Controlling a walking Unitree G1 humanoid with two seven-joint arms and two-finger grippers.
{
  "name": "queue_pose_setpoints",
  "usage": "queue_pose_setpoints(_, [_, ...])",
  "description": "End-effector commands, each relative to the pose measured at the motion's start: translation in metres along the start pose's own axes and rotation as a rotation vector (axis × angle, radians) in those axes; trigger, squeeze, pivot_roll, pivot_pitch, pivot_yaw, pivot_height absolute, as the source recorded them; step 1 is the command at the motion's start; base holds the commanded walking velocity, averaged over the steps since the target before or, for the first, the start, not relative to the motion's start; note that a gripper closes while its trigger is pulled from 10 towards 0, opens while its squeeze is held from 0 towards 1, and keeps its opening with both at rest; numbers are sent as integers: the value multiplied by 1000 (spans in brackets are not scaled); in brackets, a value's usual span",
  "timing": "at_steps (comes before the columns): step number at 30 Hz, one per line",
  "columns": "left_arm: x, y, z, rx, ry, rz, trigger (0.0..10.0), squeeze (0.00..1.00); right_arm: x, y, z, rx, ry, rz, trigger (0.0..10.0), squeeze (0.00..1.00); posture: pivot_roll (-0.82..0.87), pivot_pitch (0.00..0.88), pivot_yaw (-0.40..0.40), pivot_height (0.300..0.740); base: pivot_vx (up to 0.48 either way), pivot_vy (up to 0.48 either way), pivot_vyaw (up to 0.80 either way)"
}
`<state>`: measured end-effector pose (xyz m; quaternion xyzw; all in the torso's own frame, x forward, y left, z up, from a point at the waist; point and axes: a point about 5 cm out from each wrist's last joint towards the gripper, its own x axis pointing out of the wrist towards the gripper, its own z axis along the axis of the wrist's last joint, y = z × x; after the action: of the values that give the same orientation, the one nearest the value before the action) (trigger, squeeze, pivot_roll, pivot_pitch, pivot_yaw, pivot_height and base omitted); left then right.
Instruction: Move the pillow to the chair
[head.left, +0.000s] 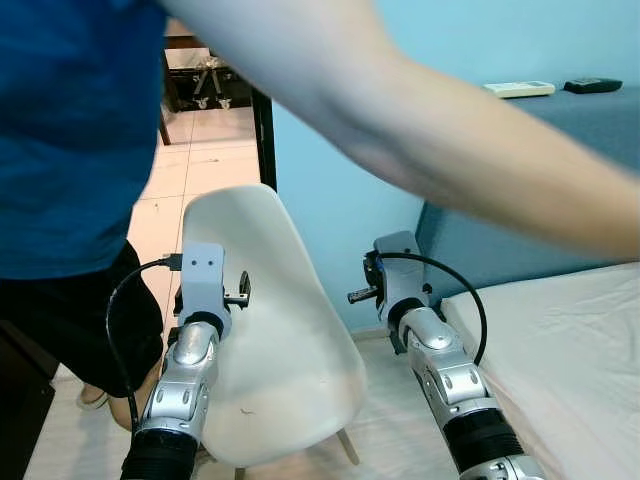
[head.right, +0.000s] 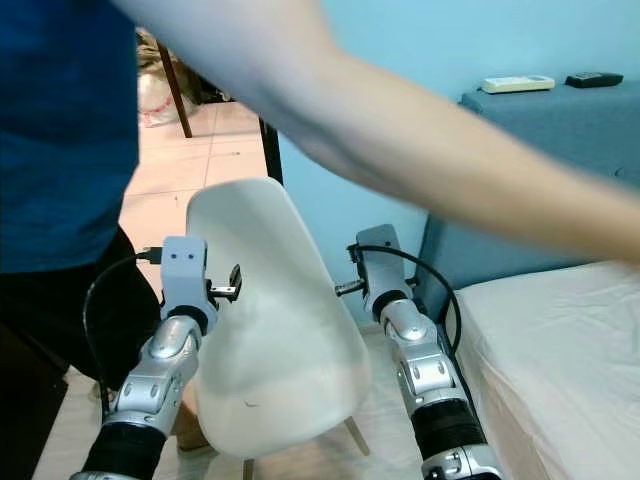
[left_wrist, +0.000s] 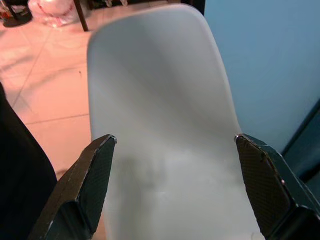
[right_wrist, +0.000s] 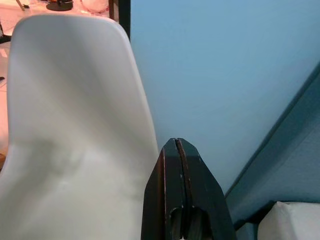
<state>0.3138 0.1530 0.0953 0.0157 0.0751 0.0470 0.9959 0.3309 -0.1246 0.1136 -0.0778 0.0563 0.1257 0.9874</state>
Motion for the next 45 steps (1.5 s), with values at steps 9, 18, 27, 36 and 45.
queue_pose_setpoints(9, [8,-12,3,2,5,-19,10000,0,10,-4,14,-9,-20,-3,10000,0,-53,12,-17,740,0,0,0])
queue_pose_setpoints(18, [15,-6,13,29,-31,-6,10000,0,12,-4,17,-43,-11,13,10000,0,-61,0,-16,740,0,0,0])
queue_pose_setpoints(27, [19,11,17,-35,-35,48,10000,0,10,-2,17,-2,-37,-9,10000,0,-44,0,-6,740,0,0,0])
queue_pose_setpoints(36, [15,-16,20,-62,-53,-63,10000,0,8,8,13,28,-36,-11,10000,0,-35,0,4,740,0,0,0])
queue_pose_setpoints(45, [12,-15,16,-29,-39,-66,10000,0,3,5,7,35,-8,-11,10000,0,-26,22,5,740,0,0,-267])
